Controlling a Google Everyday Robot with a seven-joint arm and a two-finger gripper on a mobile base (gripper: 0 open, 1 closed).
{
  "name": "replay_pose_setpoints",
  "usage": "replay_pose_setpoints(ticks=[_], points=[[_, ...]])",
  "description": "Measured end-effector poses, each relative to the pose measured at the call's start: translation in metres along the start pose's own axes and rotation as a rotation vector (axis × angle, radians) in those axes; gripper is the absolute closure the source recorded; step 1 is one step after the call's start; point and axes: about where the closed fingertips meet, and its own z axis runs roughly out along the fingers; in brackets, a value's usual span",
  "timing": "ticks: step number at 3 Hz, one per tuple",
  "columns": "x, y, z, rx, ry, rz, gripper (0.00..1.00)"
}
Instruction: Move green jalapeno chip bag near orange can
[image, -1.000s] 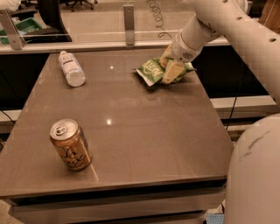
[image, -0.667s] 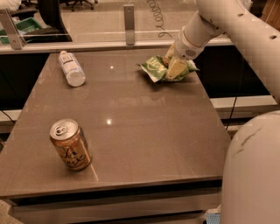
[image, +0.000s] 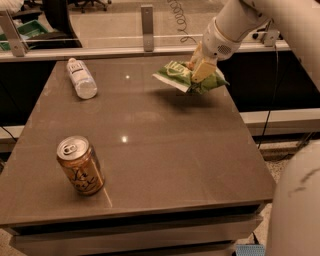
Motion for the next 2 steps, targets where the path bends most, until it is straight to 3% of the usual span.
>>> replay_pose_setpoints(ticks=[2], points=[[-0.066,0.114,-0.047,-0.133,-0.166,0.0,1.0]])
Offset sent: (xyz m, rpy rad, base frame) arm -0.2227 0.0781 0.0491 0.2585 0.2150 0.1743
